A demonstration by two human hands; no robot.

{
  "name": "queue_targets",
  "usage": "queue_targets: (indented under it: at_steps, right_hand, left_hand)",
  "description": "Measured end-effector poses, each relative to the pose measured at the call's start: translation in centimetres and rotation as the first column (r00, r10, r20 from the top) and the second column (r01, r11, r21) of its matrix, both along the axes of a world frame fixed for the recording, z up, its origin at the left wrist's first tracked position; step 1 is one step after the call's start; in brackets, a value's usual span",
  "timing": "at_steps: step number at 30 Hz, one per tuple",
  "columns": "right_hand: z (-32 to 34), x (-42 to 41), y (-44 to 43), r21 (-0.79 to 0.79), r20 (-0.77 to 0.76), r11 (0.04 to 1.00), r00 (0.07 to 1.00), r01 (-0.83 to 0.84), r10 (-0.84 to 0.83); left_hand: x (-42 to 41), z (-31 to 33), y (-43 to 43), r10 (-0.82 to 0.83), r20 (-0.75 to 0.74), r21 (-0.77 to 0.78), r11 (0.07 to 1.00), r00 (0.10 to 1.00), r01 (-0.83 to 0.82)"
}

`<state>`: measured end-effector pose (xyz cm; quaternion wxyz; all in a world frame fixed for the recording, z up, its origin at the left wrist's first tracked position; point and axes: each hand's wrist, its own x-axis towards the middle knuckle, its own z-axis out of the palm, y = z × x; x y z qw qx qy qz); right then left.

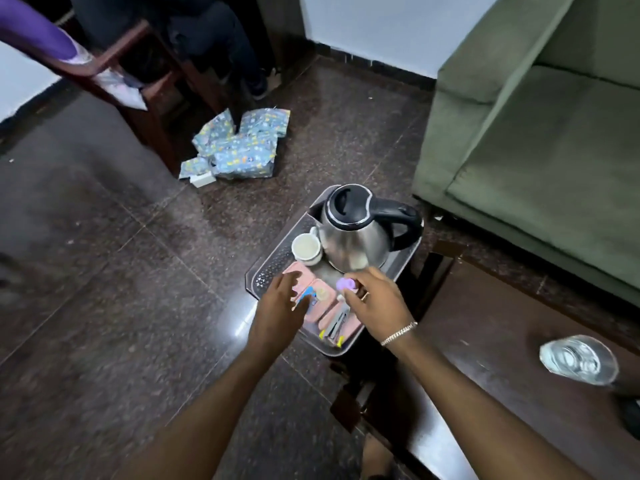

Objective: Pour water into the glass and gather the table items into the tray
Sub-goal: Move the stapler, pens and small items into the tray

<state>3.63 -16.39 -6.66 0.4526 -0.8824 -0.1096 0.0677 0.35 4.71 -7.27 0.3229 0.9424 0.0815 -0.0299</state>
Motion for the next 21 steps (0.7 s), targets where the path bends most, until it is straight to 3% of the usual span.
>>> queue_targets:
  at_steps: [4,9,14,21]
  right_hand:
    - [-0.7,2.4,5.0,-0.097,-0.060,0.992,0.996,-0.074,0.069]
    - [-2.1,4.4,9.0,-0.215,-0.086,0.971,0.992,-0.106,0.089]
    - [-2.9,5.0,10.9,-0.331,-0.114,0.930,0.985,-0.161,0.130]
    - [-3.4,5.1,12.6,-0.378,-0.146,0.895,0.970,-0.236,0.194]
  left_hand:
    - [1.5,-0.6,3.0,0.115,-0.071,0.173,0.980,0.991,-0.102]
    - [4.4,-1.5,4.6,0.115,-0.221,0.285,0.957,0.968,-0.049]
    - [6.1,-2.0,4.6,0.134,-0.294,0.304,0.952,0.946,-0.041]
    - [5.4,-2.9,6.4,0.193,-0.264,0.267,0.956,0.945,-0.120]
